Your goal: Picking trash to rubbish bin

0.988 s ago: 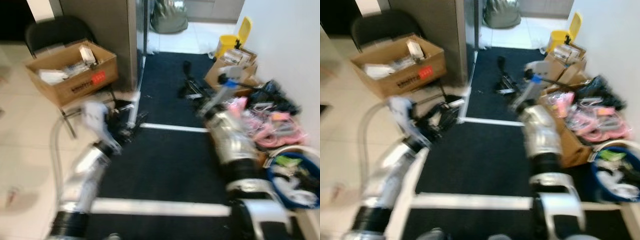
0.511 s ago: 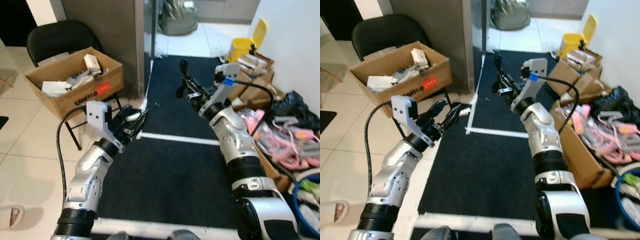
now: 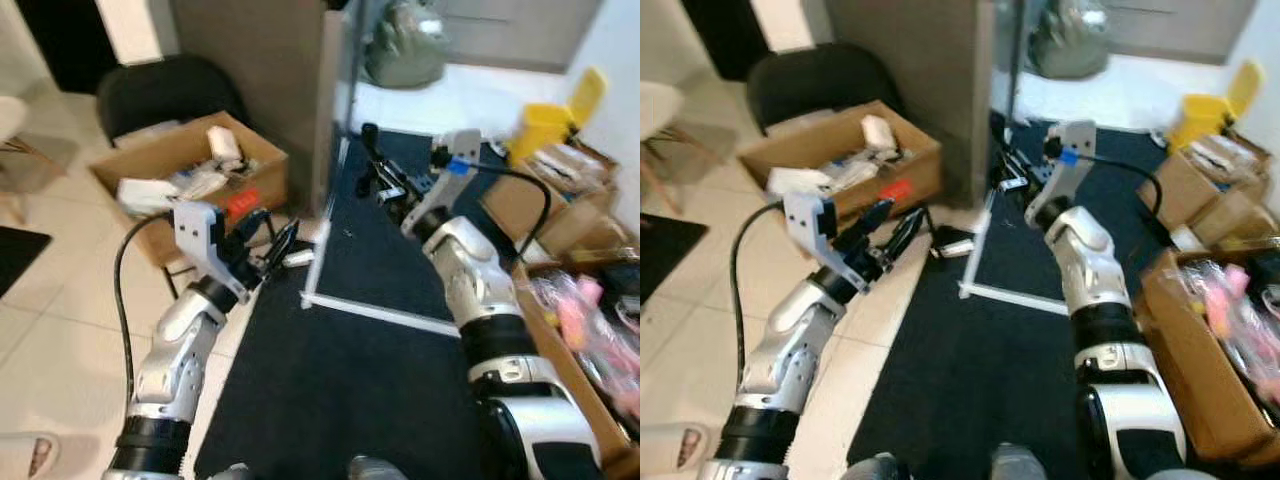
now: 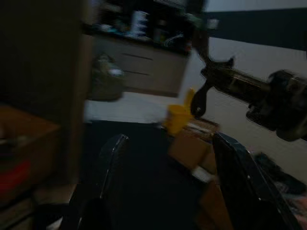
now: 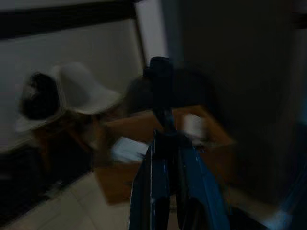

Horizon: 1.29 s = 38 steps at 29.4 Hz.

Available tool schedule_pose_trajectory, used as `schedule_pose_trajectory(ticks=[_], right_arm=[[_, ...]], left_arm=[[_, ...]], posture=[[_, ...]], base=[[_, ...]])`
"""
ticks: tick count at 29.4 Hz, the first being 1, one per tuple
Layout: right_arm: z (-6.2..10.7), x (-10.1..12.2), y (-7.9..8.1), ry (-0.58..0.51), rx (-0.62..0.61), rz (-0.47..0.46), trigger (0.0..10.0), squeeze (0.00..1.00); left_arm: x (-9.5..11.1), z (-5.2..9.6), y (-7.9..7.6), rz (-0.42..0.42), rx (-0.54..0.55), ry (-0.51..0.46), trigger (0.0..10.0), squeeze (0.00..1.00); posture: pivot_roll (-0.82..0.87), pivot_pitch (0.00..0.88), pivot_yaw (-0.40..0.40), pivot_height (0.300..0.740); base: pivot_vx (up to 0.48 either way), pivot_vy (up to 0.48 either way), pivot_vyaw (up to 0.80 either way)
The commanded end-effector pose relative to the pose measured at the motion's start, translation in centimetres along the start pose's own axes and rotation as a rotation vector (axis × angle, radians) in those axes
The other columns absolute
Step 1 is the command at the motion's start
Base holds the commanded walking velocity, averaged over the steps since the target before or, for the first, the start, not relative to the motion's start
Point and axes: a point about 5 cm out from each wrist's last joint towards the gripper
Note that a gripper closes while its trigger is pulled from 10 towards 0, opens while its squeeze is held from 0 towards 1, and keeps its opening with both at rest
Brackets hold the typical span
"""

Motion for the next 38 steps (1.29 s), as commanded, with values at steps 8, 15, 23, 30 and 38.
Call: schedule_pose_trajectory(ticks=[8,15,23,30,38], right_arm=[[0.18,-0.11,-0.25,0.017,-0.007,0.013,10.0,0.0],[0.18,-0.18,-0.19,0.023,-0.004,0.024,10.0,0.0],[0.19,-0.22,-0.17,0.027,-0.003,0.028,10.0,0.0],[0.24,-0.34,-0.17,0.029,-0.003,0.031,10.0,0.0],[0.25,-0.34,-0.18,0.029,-0.003,0.03,10.0,0.0]], left_arm=[[0.01,-0.13,-0.17,-0.003,-0.013,0.003,10.0,0.0],[-0.01,-0.11,-0.24,-0.004,-0.016,0.003,10.0,0.0],[-0.04,-0.11,-0.28,-0.004,-0.02,0.004,10.0,0.0],[-0.16,-0.07,-0.32,-0.004,-0.025,0.006,10.0,0.0],[-0.19,-0.07,-0.34,-0.003,-0.026,0.006,10.0,0.0]], posture=[[-0.08,0.0,-0.035,0.74],[-0.08,0.0,-0.041,0.74],[-0.08,0.0,-0.042,0.74],[-0.08,0.0,-0.043,0.74],[-0.08,0.0,-0.043,0.74]], base=[[0.461,0.0,0.0],[0.46,0.0,0.0],[0.461,0.0,0.0],[0.46,0.0,0.0],[0.46,0.0,0.0]])
Point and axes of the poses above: a point about 5 cm out from each wrist's last joint towards the gripper, its own z axis pointing back from the gripper into the wrist, its own x axis along the axis of the wrist's last joint, y = z × x, and after that the axes turned 12 degrees about -z, right-handed
